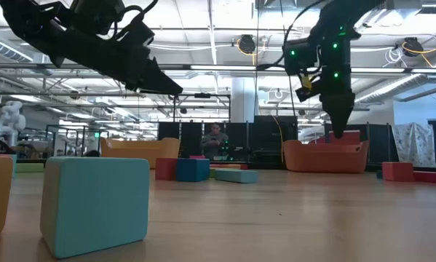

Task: Sort blocks by size
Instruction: Put the large orange block into the orange bin

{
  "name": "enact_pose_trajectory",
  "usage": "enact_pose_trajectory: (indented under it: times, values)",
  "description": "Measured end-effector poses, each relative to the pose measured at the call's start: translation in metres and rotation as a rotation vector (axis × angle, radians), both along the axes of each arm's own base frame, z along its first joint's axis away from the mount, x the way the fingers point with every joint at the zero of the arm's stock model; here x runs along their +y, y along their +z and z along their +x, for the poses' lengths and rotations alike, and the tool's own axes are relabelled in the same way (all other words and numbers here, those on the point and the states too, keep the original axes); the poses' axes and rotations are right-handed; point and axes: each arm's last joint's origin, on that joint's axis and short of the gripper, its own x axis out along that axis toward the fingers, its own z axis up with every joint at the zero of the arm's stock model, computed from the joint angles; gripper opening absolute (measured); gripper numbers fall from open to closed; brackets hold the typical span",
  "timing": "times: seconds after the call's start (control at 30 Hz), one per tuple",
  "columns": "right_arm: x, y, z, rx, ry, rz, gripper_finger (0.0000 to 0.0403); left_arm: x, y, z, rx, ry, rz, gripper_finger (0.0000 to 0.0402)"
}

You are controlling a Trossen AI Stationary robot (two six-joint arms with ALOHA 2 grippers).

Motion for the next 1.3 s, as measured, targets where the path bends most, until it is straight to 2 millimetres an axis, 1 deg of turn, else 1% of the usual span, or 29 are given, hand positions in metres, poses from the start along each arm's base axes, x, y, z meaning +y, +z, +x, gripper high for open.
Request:
enact_pose_trajectory:
  times: [0.27, 0.5, 0.67, 0.77, 0.9, 1.13, 1.3]
  values:
    - [-0.035, 0.001, -0.011, -0.056, -0.022, -0.046, 0.0105, 0.005, 0.0, -0.001, 0.0, 0.025, -0.001, 0.021]
    - [-0.064, 0.004, -0.015, -0.131, 0.003, -0.135, 0.0105, 0.009, 0.0, -0.001, 0.0, 0.038, -0.002, 0.021]
    - [-0.082, -0.002, -0.019, -0.147, 0.035, -0.151, 0.0105, 0.008, -0.001, -0.001, 0.006, 0.037, -0.002, 0.021]
    - [-0.089, -0.009, -0.02, -0.133, 0.048, -0.12, 0.0105, 0.008, -0.002, -0.002, 0.022, 0.037, -0.003, 0.021]
    - [-0.093, -0.022, -0.022, -0.084, 0.056, -0.068, 0.0105, 0.008, -0.003, -0.002, 0.031, 0.044, -0.002, 0.021]
    - [-0.095, -0.045, -0.021, 0.011, 0.101, 0.027, 0.0105, 0.009, -0.003, -0.002, 0.034, 0.049, 0.0, 0.021]
    - [-0.096, -0.055, -0.022, 0.076, 0.109, 0.059, 0.0105, 0.009, -0.003, -0.002, 0.038, 0.052, 0.0, 0.021]
